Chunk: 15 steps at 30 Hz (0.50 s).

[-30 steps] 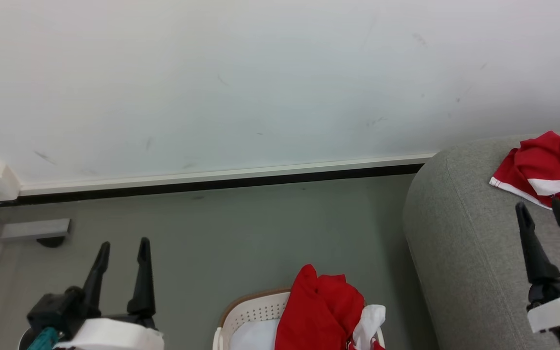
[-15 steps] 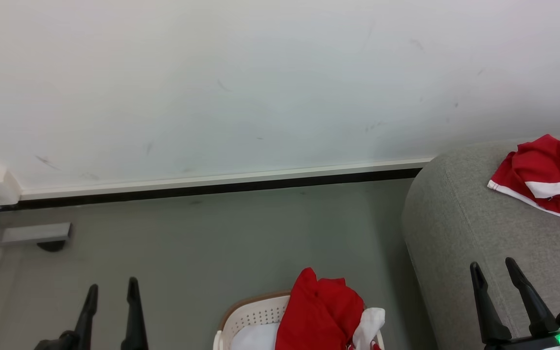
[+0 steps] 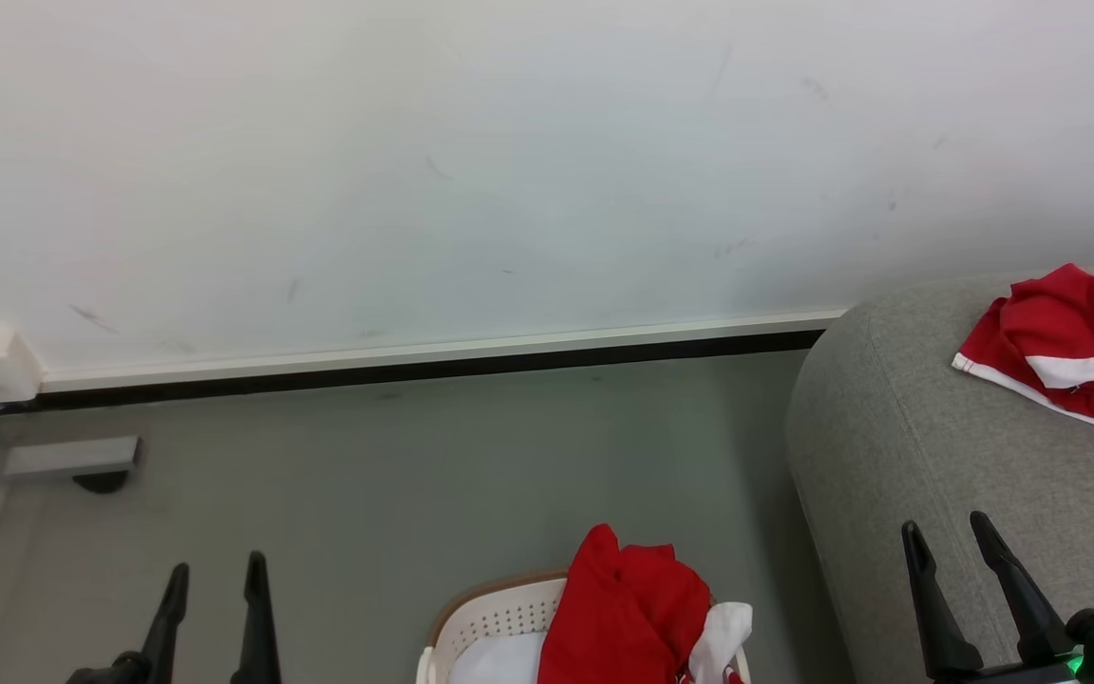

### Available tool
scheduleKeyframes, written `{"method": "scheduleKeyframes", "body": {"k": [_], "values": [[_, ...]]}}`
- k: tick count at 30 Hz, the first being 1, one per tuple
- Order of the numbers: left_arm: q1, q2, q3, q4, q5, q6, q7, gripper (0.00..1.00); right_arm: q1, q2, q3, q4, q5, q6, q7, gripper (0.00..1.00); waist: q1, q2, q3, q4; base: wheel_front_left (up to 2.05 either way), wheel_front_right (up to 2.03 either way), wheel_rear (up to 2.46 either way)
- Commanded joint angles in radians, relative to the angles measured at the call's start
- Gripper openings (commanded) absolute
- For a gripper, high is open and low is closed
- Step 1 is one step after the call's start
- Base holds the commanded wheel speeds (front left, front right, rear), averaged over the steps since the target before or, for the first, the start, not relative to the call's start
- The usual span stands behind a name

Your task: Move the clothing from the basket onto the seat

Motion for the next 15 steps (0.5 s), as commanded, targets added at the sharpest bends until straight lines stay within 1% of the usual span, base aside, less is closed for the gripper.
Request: {"method": "scheduleKeyframes", "body": {"k": [1,8,15], "values": [[-0.007,-0.005,0.009,0.006,0.013,-0.008,0.0,1.0,-0.006,-0.004,0.002,0.004,0.003,-0.002,-0.003,1.0,0.0,0.0,-0.001,-0.002,0.0,0.0,0.0],[-0.011,-0.014,0.028,0.02,0.029,-0.031,0.0,1.0,-0.011,-0.004,0.01,0.009,0.012,-0.002,-0.003,1.0,0.0,0.0,-0.001,-0.005,0.0,0.0,0.0],[-0.019,-0.017,0.035,0.028,0.042,-0.042,0.0,1.0,-0.018,-0.008,0.019,0.011,0.016,-0.002,-0.003,1.0,0.0,0.0,0.001,-0.011,0.0,0.0,0.0]]}}
